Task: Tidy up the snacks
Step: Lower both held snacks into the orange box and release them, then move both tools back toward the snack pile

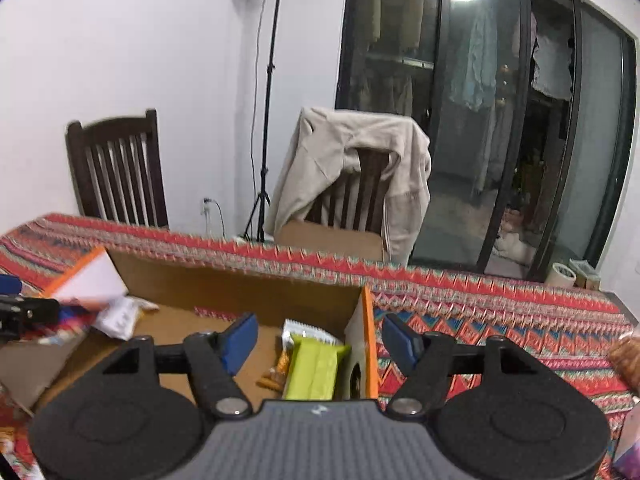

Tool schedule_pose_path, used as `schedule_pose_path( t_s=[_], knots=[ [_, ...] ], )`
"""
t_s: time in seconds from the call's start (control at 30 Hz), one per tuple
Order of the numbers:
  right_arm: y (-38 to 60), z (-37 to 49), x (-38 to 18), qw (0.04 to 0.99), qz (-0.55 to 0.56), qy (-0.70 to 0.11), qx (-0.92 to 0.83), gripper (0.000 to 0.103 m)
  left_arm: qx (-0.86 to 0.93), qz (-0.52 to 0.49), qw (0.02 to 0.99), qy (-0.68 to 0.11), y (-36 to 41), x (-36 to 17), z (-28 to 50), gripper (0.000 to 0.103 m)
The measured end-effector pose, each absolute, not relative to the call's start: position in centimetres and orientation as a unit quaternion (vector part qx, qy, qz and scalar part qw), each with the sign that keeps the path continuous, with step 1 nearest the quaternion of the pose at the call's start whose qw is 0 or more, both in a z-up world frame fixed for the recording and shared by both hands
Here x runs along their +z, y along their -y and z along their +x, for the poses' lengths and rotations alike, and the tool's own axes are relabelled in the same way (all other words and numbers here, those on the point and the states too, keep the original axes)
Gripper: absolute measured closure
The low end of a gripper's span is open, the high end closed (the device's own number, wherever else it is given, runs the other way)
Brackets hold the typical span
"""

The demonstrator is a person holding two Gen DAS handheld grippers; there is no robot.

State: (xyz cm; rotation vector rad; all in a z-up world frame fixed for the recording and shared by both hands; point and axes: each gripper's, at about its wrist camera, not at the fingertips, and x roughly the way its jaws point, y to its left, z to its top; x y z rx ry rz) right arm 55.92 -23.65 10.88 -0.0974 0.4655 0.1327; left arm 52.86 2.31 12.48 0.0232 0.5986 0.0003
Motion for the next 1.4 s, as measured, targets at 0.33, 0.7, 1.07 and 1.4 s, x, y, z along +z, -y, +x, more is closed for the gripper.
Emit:
schedule_pose_path(
  t_s=[0.33,0.7,1.07,1.4],
  knots=[
    [27.4,44.0,16.7,0.979,-0.04,-0.166,0.11,0.015,-0.014,-0.017,0.98,-0.199,-3.8,18.2,39.5,0.017],
    [31.3,25.7,10.8,0.977,-0.02,-0.166,0.131,0.005,-0.012,-0.063,0.974,-0.218,-1.3,9.1,23.0,0.003],
    [31.0,15.5,0.5,0.96,0.05,-0.256,0.102,0.005,-0.034,-0.006,0.955,-0.294,2.1,2.6,17.7,0.003],
    [30.6,15.3,1.3,0.964,0.046,-0.249,0.086,0.005,-0.028,-0.013,0.958,-0.284,1.3,2.9,18.4,0.003]
  ],
)
